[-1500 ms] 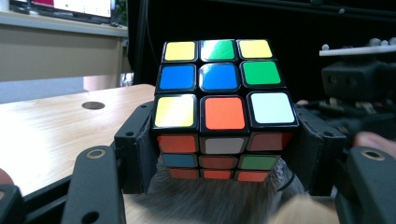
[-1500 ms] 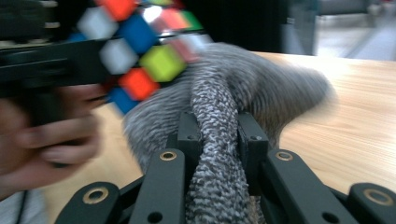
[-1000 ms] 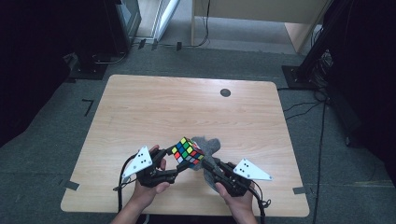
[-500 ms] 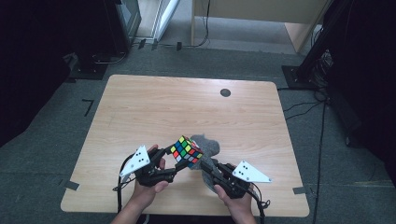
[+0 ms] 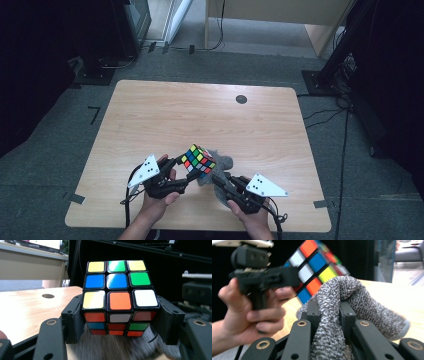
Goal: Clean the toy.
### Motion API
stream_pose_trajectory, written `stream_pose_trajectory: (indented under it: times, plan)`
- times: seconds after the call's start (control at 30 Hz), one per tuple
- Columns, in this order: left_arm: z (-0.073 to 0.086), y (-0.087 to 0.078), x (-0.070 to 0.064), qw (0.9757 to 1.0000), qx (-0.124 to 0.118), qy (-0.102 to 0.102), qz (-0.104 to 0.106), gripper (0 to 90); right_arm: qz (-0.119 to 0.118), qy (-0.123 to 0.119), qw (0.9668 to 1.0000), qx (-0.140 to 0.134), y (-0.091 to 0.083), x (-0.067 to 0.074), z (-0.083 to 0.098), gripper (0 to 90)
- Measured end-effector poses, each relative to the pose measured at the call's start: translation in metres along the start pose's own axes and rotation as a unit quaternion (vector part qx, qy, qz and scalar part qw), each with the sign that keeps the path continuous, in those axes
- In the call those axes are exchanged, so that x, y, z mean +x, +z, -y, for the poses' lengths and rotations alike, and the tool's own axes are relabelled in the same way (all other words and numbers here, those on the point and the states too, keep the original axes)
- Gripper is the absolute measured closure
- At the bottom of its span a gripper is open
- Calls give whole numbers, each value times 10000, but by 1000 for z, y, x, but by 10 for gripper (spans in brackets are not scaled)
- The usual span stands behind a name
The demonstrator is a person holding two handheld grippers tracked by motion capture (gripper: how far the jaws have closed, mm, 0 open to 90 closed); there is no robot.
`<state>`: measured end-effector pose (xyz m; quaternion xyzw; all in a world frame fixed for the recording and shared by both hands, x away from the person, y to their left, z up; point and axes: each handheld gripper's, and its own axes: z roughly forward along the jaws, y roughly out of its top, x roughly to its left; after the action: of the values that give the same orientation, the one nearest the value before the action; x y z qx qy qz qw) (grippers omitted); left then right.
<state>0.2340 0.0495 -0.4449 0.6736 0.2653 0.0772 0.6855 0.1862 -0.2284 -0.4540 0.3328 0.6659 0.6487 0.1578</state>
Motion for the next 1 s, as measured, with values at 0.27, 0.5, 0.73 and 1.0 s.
stream_pose_trajectory:
  times: [0.27,0.5,0.73,1.0]
  plan:
    - [-2,-3,4,10000,-32,-28,-76,343,-412,-442,9971,465,16,22,10,755]
    - [0,0,1,9999,64,71,-89,343,35,-123,9999,101,1,2,-2,756]
    - [-1,-1,4,9999,58,25,-153,343,-420,-285,9978,426,11,11,6,750]
    - [0,-1,6,9995,132,36,-271,343,636,-763,9931,622,5,-4,2,750]
